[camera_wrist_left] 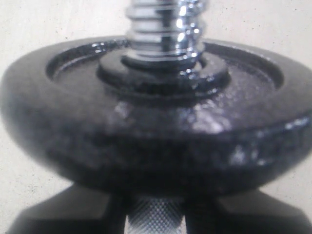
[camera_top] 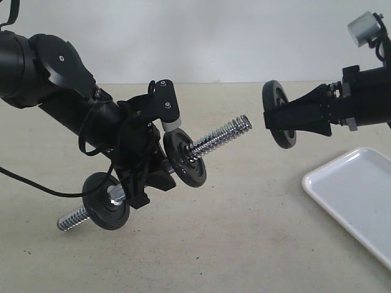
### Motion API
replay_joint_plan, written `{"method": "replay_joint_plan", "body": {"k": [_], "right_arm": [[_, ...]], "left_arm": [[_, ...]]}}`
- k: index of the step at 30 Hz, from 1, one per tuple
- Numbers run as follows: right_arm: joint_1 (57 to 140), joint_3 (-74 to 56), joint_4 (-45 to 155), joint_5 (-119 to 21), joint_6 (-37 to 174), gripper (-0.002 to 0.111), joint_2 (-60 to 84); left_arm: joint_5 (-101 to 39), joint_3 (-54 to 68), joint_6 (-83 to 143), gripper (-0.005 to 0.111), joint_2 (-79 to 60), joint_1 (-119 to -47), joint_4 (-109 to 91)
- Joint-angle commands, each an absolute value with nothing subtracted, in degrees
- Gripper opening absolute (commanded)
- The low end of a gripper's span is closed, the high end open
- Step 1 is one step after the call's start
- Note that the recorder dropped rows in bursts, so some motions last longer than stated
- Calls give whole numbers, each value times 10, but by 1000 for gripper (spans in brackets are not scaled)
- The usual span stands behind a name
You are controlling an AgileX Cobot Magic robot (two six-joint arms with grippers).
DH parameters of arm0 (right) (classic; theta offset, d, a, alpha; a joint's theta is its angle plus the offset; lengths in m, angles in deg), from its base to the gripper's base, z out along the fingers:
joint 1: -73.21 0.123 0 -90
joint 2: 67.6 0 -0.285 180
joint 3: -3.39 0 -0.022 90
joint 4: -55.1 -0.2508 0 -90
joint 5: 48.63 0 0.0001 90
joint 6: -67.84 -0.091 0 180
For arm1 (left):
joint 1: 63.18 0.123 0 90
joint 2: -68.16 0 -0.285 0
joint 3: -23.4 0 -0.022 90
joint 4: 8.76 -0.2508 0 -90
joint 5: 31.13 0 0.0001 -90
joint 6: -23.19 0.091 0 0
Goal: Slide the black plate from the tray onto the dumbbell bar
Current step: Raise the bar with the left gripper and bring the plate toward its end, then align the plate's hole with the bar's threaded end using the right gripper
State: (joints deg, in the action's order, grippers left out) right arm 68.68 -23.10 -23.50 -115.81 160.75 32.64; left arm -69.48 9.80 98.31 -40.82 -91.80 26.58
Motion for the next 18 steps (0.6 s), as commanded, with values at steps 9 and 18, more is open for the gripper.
{"method": "replay_joint_plan", "body": {"k": [9,18], "right_arm": [[705,-223,-270,-1186,1607,0,323],[705,-223,-284,-1186,1604,0,323]], "left_arm": [[-672,115,982,4,-379,-919,312],[-672,115,982,4,-379,-919,312]]}}
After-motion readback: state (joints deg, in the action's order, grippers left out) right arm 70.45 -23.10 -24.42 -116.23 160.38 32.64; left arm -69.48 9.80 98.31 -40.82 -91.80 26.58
